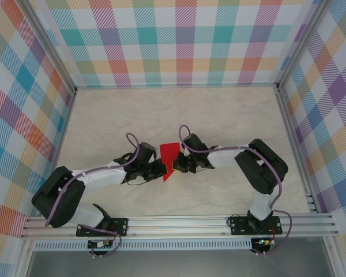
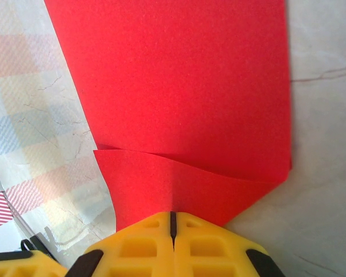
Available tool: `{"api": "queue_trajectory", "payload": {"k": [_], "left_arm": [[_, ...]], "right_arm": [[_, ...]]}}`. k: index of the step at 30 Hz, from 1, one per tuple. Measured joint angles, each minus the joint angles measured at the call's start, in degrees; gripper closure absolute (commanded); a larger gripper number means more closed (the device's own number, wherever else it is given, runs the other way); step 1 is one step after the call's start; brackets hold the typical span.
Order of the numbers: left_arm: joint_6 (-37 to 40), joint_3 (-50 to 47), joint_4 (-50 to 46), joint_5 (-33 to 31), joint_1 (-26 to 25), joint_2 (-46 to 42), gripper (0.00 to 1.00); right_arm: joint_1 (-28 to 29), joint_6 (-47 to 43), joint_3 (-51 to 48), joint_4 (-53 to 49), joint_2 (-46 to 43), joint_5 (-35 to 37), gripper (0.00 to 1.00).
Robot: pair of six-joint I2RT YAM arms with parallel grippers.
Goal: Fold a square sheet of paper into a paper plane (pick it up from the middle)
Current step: Third fold the triangle at the center of the table.
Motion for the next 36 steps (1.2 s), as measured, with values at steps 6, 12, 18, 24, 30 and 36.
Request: {"api": "queue_trajectory", "payload": {"k": [6, 12, 18, 24, 30, 36], "left_arm": [[-1.20, -0.26, 1.75, 0.20, -0.17, 3.34, 0.98], [-1.31, -0.44, 2.25, 0.17, -0.39, 6.14, 1.00], [-1.68, -0.74, 2.71, -0.11, -0.46, 6.14, 1.00], [-1.68, -0.74, 2.64, -0.76, -0.76, 6.08, 1.00], [-1.86, -0.74, 2.49, -1.03, -0.83, 5.99, 1.00], [-2.29, -0.68, 2.21, -1.66, -1.14, 5.88, 1.00]], "right_arm": [[0.00, 0.00, 0.00, 0.00, 0.00, -0.07, 0.98], [0.00, -0.02, 0.00, 0.02, 0.00, -0.20, 0.98], [0.00, -0.72, -0.07, 0.33, -0.20, -0.70, 0.98], [0.55, -2.03, -1.07, 1.73, -1.73, -2.38, 0.98], [1.73, -3.23, -1.16, 2.16, -1.68, -3.54, 0.98], [1.79, -4.37, 0.09, 0.44, 0.52, -3.87, 0.98]]}}
